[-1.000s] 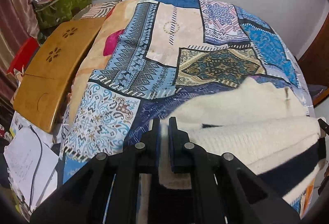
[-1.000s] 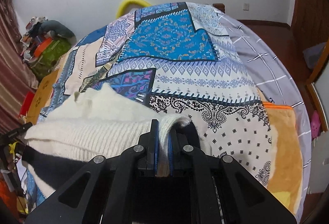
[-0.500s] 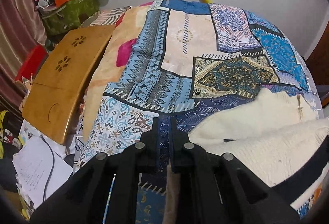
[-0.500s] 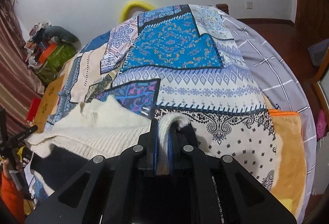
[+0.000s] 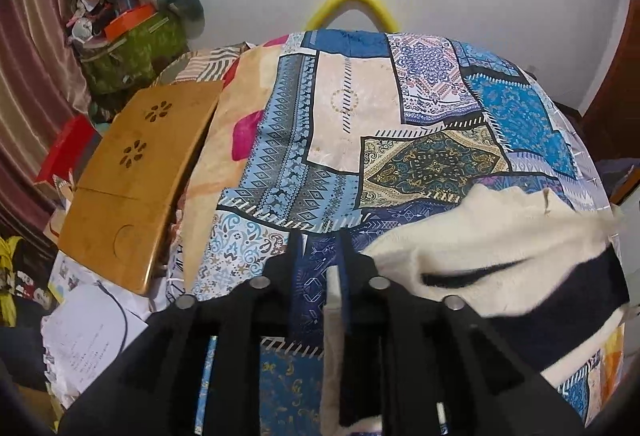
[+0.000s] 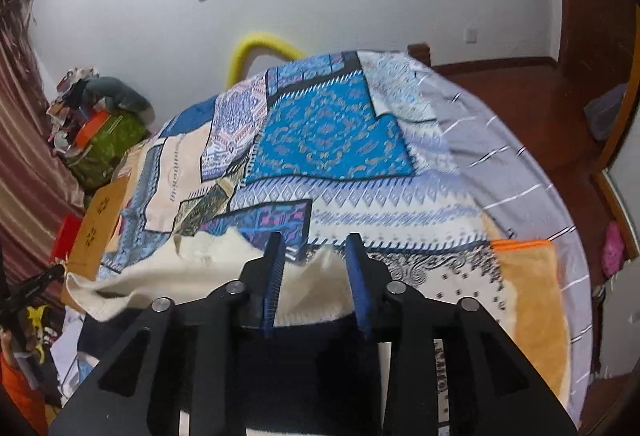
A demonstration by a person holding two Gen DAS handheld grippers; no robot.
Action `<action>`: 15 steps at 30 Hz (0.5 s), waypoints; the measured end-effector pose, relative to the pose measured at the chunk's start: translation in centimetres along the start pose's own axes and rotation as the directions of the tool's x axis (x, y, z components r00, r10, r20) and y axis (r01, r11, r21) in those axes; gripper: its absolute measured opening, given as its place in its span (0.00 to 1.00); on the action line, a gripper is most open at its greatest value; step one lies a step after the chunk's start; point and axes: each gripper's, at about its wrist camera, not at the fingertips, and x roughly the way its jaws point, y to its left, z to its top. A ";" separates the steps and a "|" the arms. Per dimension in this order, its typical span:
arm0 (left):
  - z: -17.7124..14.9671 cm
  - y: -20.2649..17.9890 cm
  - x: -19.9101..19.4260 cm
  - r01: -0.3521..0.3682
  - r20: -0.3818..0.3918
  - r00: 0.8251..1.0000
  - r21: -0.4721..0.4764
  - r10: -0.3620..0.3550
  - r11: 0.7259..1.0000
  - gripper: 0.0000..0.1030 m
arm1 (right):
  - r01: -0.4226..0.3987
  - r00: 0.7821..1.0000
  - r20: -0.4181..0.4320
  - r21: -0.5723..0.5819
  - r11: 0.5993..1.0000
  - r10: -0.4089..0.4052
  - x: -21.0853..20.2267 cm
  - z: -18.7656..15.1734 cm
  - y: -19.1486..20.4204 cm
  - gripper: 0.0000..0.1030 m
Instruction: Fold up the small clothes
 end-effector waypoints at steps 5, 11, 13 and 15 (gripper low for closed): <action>-0.6 -0.2 -1.0 -0.006 0.008 1.000 0.018 0.006 1.000 0.34 | 0.028 1.000 0.000 -0.070 0.997 -0.028 -1.1 -0.5 0.6 0.35; -1.7 -0.8 -1.4 -0.002 -0.015 1.000 0.033 0.002 0.999 0.47 | 0.048 0.999 -0.001 -0.161 0.986 -0.049 -1.6 -2.0 2.2 0.49; -2.2 -1.1 -1.7 -0.001 -0.023 1.000 0.034 0.002 0.999 0.54 | 0.047 0.999 -0.005 -0.187 0.981 -0.049 -1.6 -2.6 3.0 0.52; -2.6 -1.5 -2.1 0.004 -0.019 1.000 0.038 -0.003 0.999 0.56 | 0.034 0.999 -0.007 -0.209 0.977 -0.037 -1.7 -3.3 3.8 0.57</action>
